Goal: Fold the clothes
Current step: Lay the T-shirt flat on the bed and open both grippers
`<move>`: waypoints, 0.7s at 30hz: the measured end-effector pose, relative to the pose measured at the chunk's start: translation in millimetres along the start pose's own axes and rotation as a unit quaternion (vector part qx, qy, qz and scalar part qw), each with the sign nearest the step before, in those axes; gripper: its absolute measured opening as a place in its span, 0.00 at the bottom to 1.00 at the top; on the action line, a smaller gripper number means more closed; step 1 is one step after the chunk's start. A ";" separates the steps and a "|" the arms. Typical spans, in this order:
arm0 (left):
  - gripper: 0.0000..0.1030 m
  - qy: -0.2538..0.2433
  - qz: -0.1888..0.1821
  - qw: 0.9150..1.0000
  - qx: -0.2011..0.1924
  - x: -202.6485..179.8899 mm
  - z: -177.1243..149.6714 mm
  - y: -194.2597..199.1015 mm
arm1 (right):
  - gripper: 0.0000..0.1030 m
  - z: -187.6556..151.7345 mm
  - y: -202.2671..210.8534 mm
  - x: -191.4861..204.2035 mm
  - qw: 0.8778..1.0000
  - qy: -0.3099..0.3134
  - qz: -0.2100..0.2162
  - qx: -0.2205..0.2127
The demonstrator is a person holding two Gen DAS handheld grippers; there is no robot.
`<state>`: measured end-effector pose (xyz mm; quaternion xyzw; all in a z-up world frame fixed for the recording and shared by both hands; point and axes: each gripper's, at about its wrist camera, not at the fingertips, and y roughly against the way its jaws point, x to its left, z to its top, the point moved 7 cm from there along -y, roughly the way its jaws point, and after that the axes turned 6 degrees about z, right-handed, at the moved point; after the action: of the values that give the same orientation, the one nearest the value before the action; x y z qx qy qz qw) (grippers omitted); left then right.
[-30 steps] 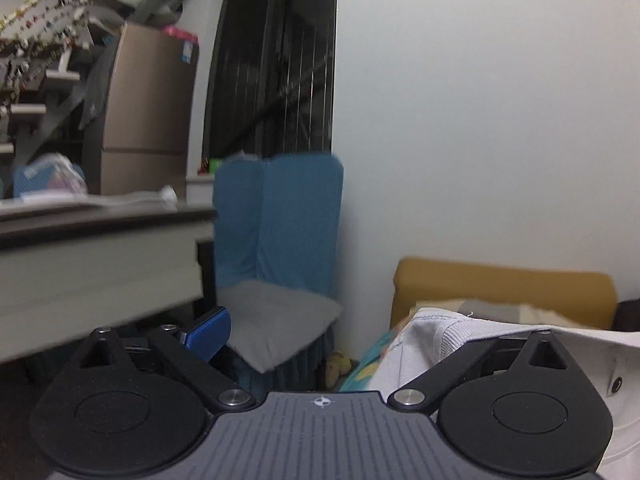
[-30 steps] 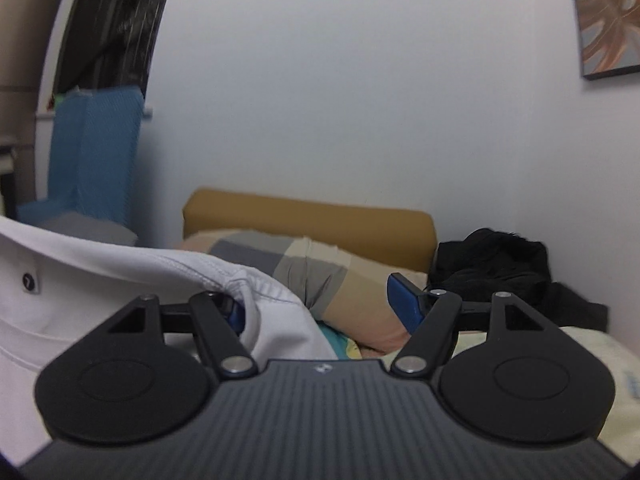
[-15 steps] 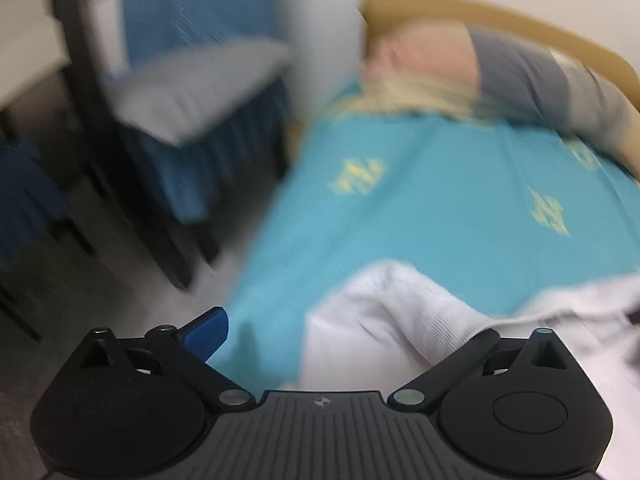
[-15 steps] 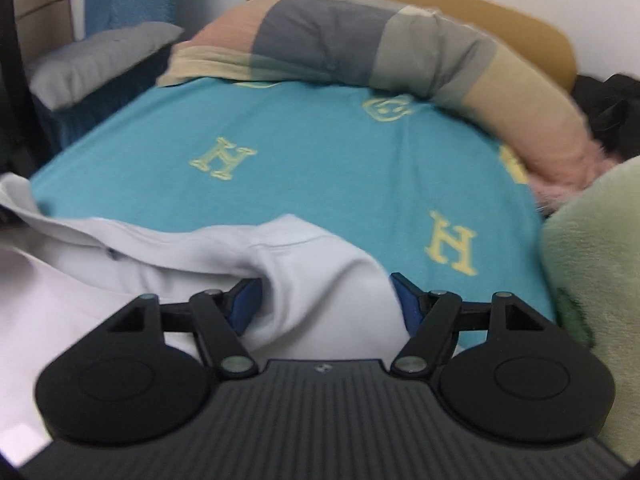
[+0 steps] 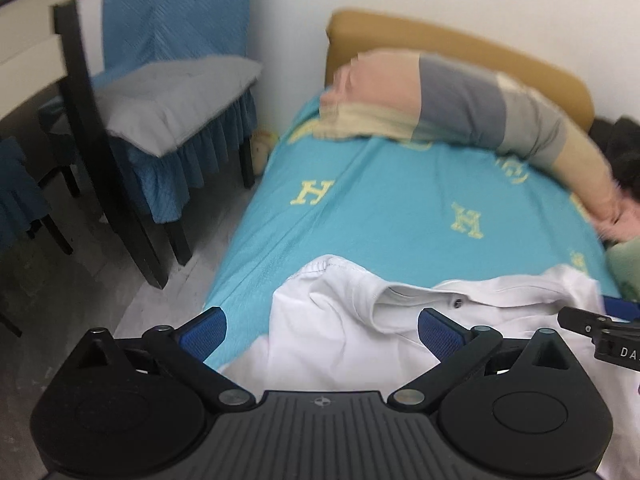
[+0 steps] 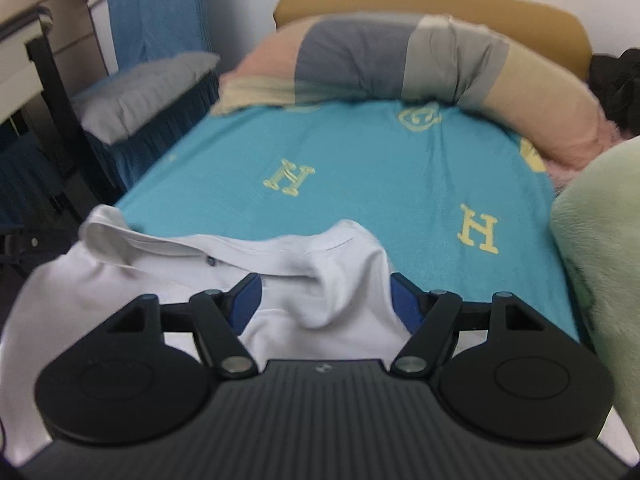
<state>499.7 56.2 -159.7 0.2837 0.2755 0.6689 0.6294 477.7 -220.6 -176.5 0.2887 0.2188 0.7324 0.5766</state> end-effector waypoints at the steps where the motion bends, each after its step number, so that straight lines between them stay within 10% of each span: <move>1: 1.00 0.008 0.000 1.000 -0.010 0.7 -4.2 13.2 | 0.70 -1.1 11.9 2.7 1.000 0.000 0.002 -0.010; 15: 1.00 0.040 -0.005 0.993 -0.107 13.2 -119.8 278.2 | 0.70 -69.6 263.2 75.0 0.992 0.005 0.021 -0.122; 21: 1.00 0.072 0.006 0.995 -0.065 22.1 -148.5 328.2 | 0.70 -113.1 347.4 96.8 0.989 -0.019 0.041 -0.138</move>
<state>165.7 58.2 -22.8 0.1949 0.2750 0.7077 0.6210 135.6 -208.5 -16.4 0.2288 0.0924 0.7732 0.5842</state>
